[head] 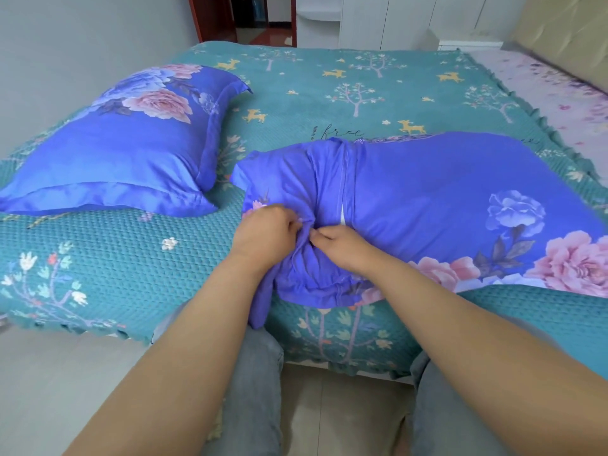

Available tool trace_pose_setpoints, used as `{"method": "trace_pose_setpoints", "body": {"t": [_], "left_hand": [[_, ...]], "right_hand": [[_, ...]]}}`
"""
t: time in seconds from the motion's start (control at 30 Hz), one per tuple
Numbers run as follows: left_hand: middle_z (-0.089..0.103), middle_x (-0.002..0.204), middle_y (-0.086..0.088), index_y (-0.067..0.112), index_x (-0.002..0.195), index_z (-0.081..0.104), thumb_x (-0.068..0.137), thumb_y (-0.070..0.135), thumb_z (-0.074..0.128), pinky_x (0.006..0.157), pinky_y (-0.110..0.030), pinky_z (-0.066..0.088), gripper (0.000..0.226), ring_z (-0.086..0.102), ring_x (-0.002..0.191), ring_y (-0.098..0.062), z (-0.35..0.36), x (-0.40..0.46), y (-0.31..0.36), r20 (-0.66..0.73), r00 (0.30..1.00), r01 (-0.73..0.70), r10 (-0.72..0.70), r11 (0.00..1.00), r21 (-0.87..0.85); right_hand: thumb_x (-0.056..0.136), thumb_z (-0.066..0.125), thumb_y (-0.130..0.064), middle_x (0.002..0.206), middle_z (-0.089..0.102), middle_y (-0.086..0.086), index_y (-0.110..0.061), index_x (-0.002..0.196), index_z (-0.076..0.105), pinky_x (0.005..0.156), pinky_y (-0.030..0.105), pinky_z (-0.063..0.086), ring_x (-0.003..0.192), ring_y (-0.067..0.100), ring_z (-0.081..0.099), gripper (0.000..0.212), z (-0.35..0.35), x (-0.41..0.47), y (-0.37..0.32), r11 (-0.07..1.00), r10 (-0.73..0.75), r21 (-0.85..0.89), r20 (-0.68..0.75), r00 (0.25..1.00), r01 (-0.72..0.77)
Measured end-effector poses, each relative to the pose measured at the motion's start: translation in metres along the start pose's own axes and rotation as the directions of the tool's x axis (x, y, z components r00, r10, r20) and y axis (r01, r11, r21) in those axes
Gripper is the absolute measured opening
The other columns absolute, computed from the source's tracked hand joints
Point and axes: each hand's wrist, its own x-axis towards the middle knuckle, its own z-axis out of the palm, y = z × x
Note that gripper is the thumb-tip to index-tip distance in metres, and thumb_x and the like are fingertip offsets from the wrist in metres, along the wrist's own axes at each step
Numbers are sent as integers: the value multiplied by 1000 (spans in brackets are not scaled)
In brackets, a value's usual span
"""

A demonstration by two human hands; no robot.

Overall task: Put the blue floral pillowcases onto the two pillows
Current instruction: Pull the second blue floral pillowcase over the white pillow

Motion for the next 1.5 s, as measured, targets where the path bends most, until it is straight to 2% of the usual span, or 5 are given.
{"method": "trace_pose_setpoints", "body": {"t": [0.43, 0.77, 0.97, 1.27, 1.5], "left_hand": [[50, 126, -14, 7, 111, 52, 93, 21, 41, 91, -40, 41, 25, 50, 117, -34, 9, -15, -27, 281, 933, 217, -226, 974, 65], [39, 132, -19, 2, 123, 41, 95, 14, 35, 98, -48, 35, 30, 42, 122, -38, 20, -15, -1, 141, 965, 220, -220, 975, 20], [19, 152, -12, 8, 146, 19, 92, 43, 50, 110, -45, 26, 71, 27, 136, -36, 33, -5, -16, 130, 950, 298, -285, 951, -87], [67, 113, -5, 15, 117, 63, 79, 66, 53, 83, -29, 54, 64, 67, 92, -15, 12, 3, -40, 665, 722, 687, -194, 84, -722], [61, 121, -12, 0, 130, 48, 91, 2, 55, 94, -27, 45, 39, 59, 102, -15, 9, 37, -29, 43, 939, 218, -340, 495, -841]], "right_hand": [[88, 41, -66, 111, 61, 10, -9, 109, 52, 88, 38, 39, 107, 30, 56, 62, -22, -19, -17, 722, -5, -652, -339, 941, -231], [98, 48, -17, 60, 21, -5, -22, 63, 24, 50, 20, 21, 53, 5, 21, 43, -55, -24, -26, 877, -216, 254, -548, 808, 407], [95, 47, -29, 57, 26, -1, -15, 60, 27, 61, 31, 26, 61, 19, 29, 43, -87, -12, 12, 964, 63, 246, -578, 813, 100], [101, 37, -23, 110, 58, 28, -1, 97, 49, 69, 32, 30, 102, 39, 54, 25, -70, -6, 45, 974, 225, 116, -523, 822, -192], [99, 43, -20, 87, 51, 11, -3, 93, 53, 71, 32, 34, 82, 20, 46, 21, -57, 1, 48, 918, 335, 385, -633, 697, -92]]}}
